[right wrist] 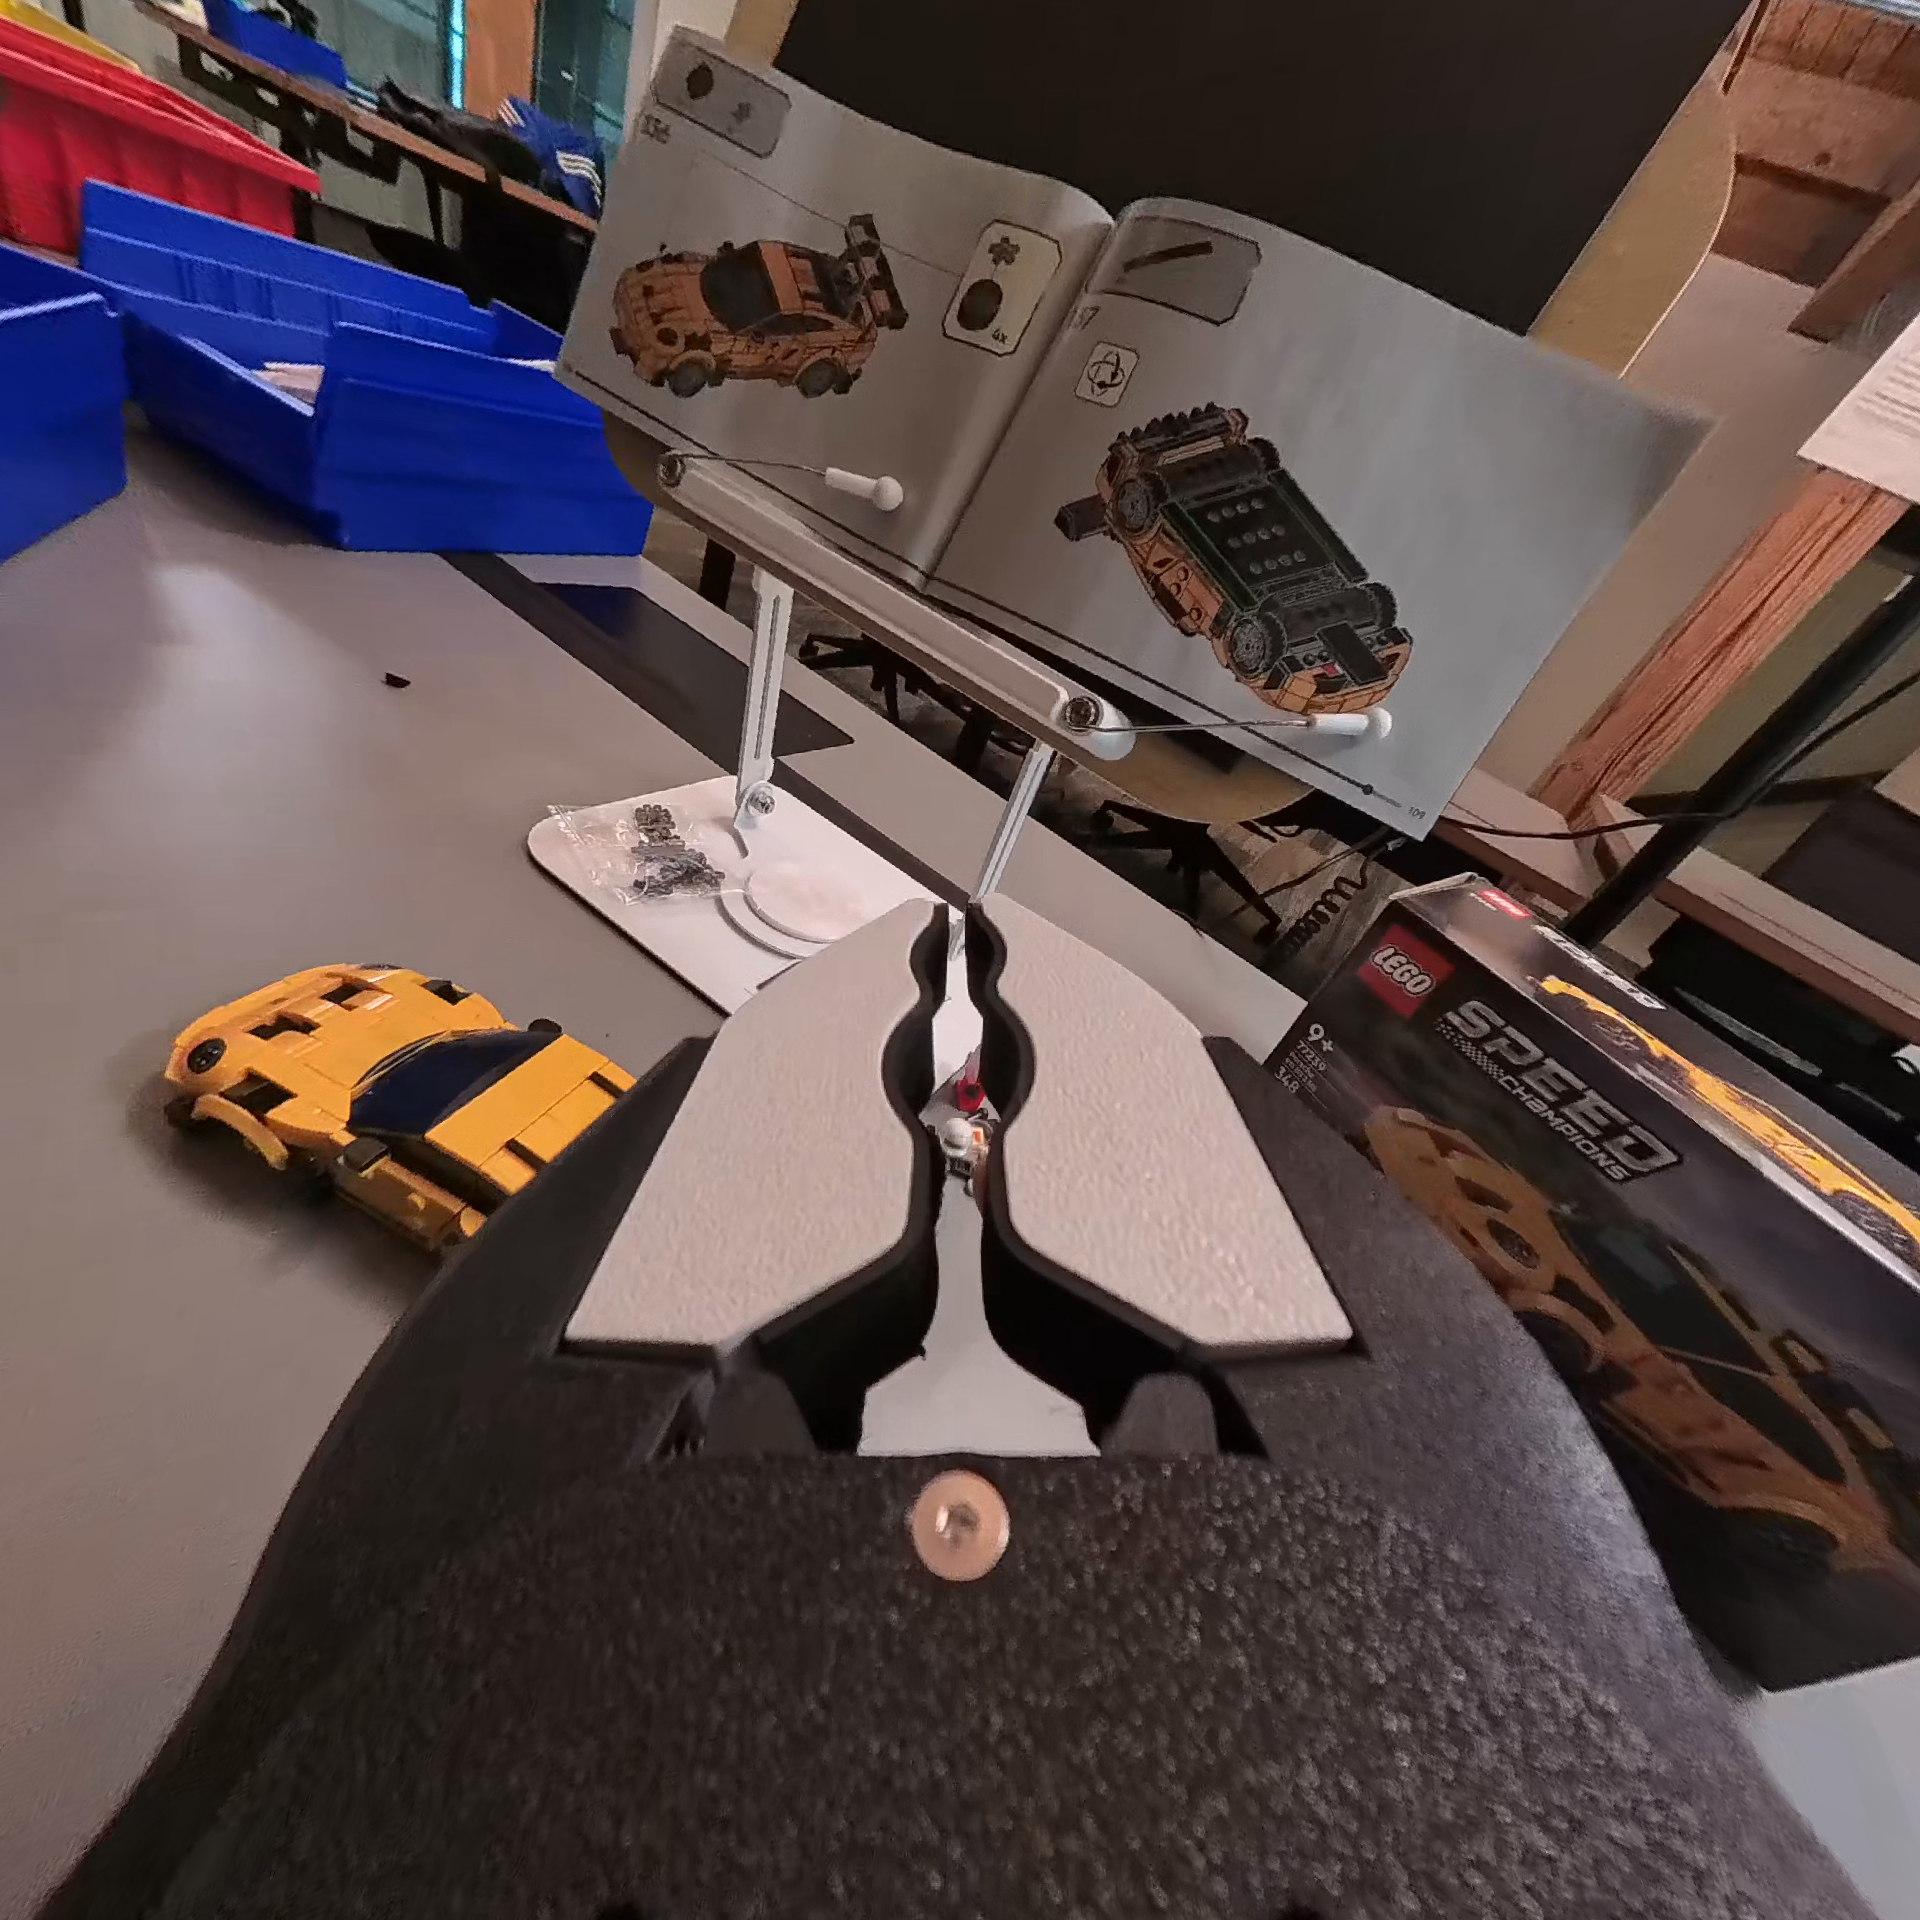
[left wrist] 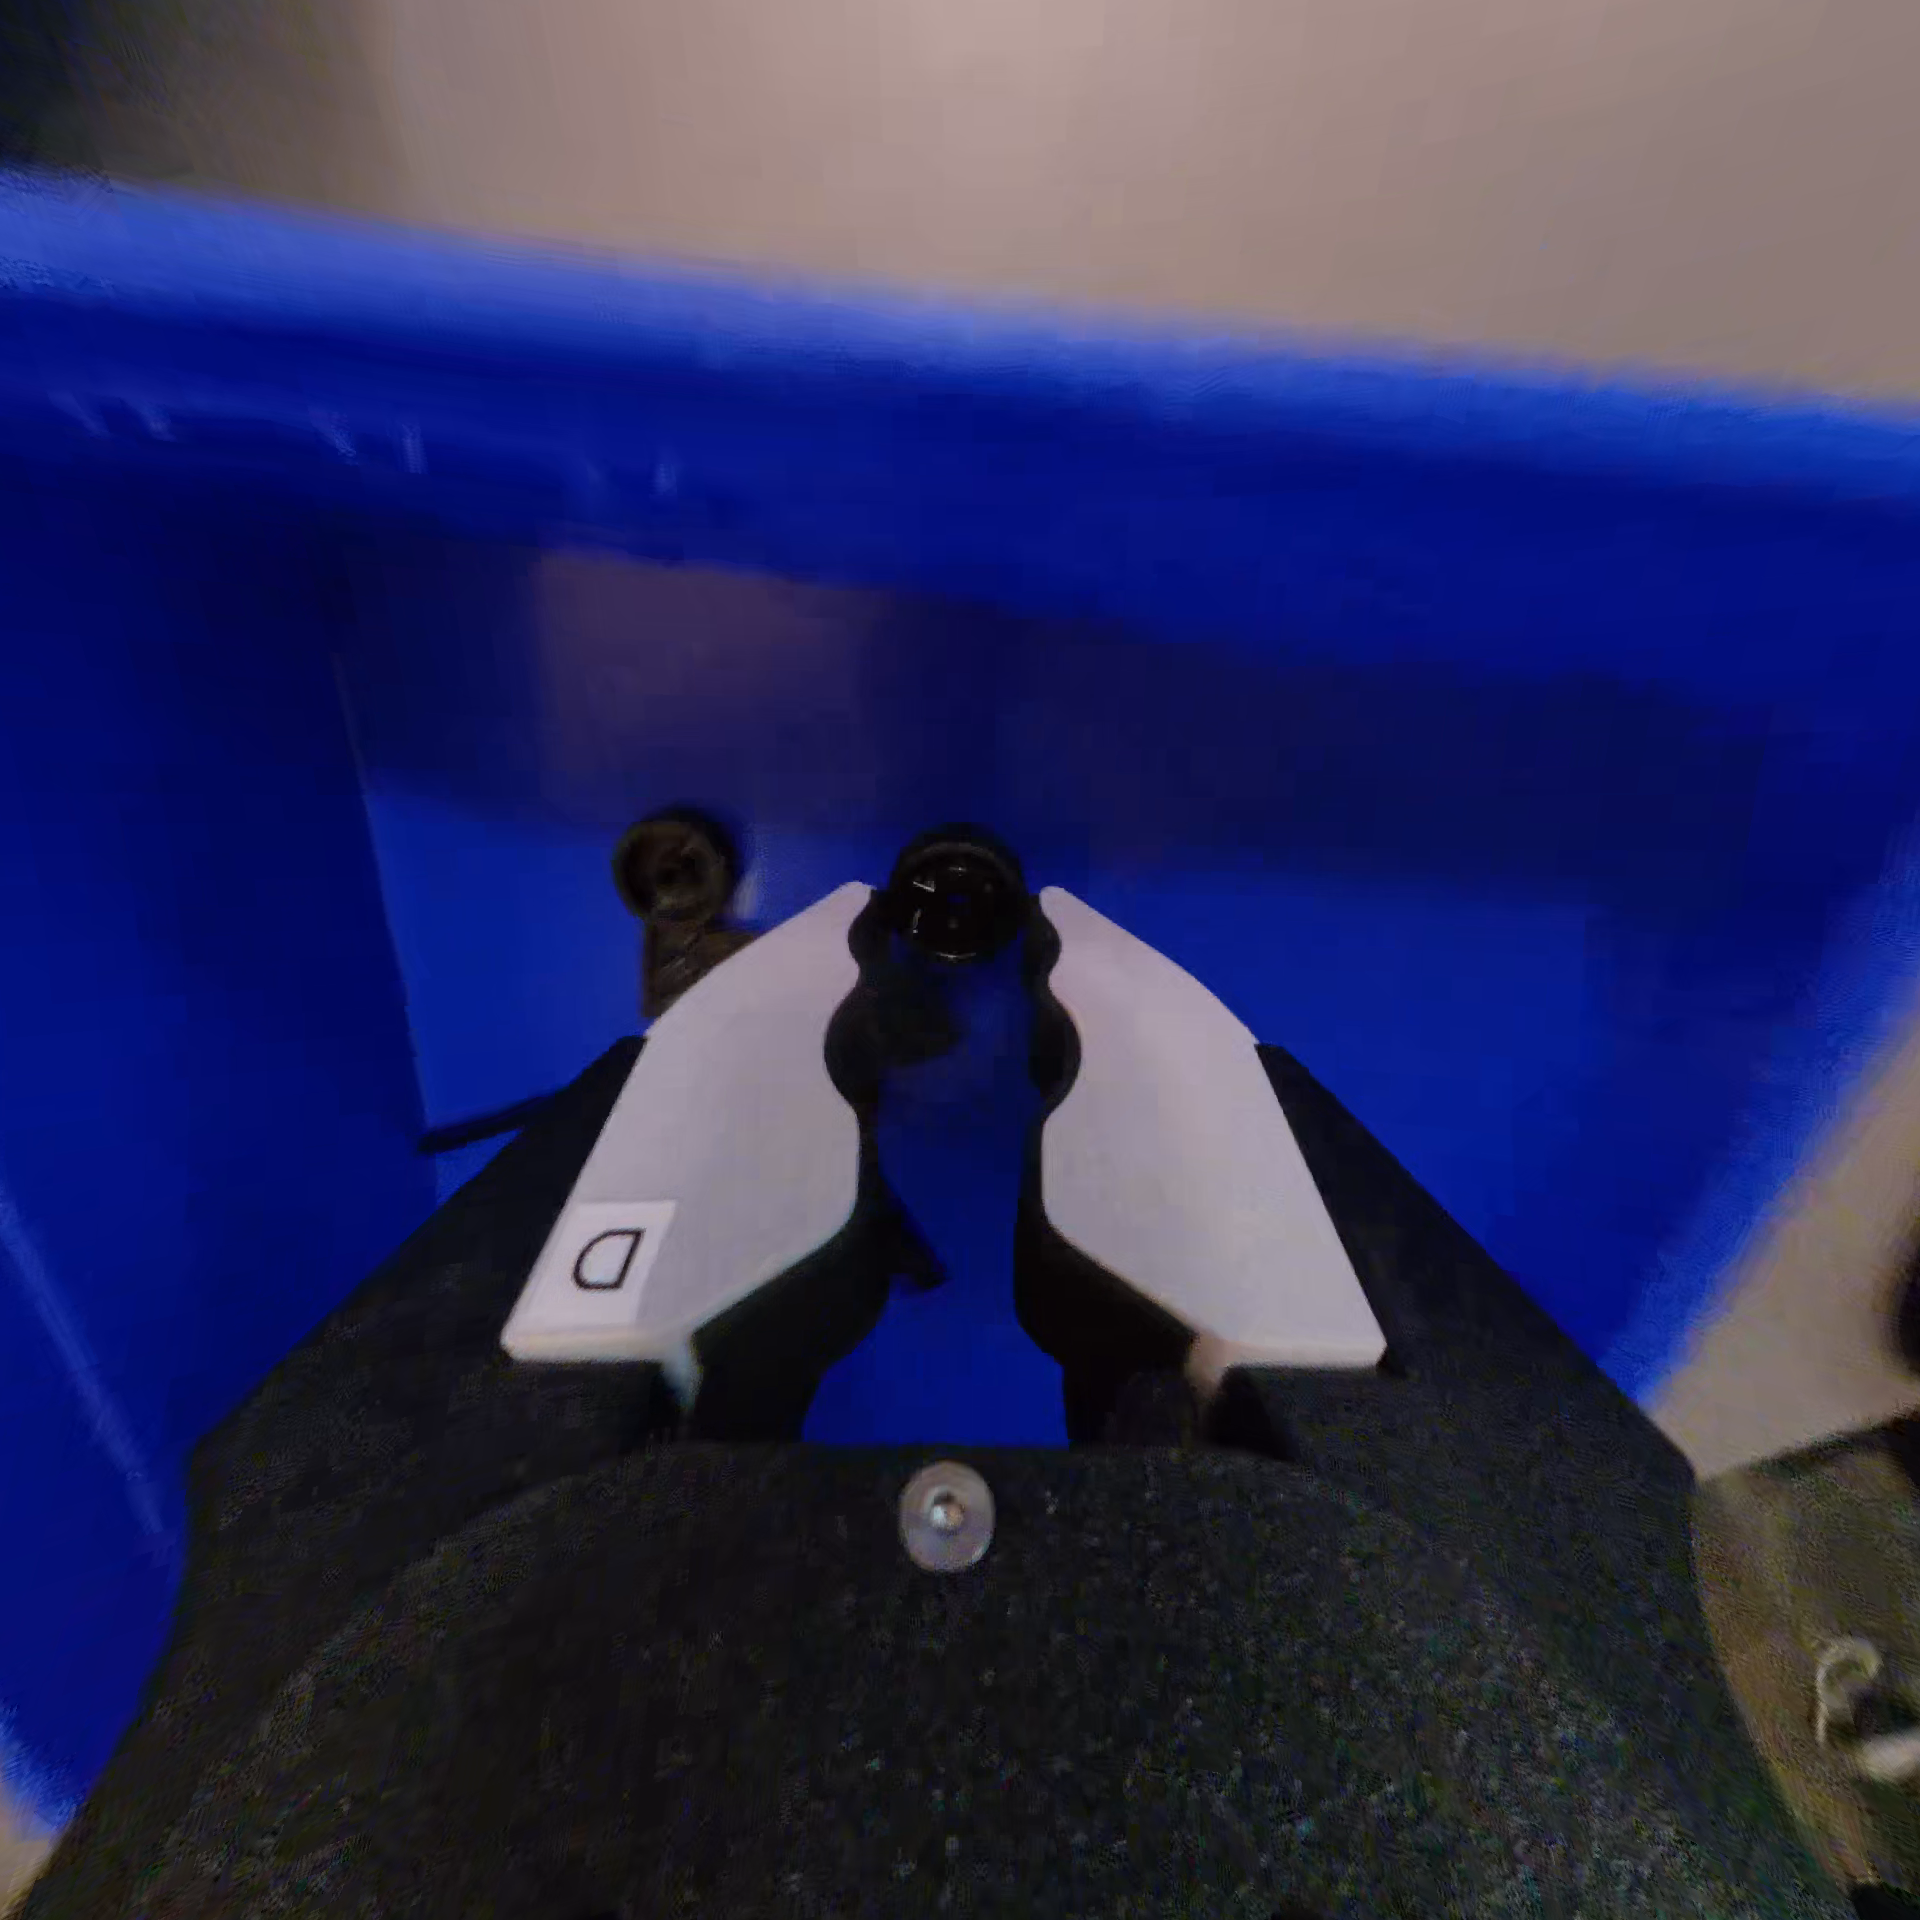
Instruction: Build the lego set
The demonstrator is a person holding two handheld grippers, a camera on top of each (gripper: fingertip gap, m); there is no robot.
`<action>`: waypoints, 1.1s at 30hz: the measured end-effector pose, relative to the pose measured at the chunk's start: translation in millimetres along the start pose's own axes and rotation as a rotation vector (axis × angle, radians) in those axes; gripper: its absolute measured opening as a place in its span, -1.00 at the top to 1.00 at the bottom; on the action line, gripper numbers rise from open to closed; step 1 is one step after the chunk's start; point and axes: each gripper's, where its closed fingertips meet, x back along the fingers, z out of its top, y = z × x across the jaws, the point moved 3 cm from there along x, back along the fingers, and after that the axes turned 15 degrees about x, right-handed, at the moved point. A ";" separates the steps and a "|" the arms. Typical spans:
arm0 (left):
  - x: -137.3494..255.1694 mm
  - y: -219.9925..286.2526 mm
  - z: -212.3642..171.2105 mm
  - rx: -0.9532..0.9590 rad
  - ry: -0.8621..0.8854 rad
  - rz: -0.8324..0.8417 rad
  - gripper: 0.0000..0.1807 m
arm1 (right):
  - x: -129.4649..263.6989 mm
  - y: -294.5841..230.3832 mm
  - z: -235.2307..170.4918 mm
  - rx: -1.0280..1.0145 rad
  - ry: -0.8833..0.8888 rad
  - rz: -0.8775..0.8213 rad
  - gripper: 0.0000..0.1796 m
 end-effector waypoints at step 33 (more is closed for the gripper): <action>95.5 385.8 71.4 -0.115 0.566 -1.662 0.66 | 4.7 -109.0 86.8 0.198 0.156 0.804 0.73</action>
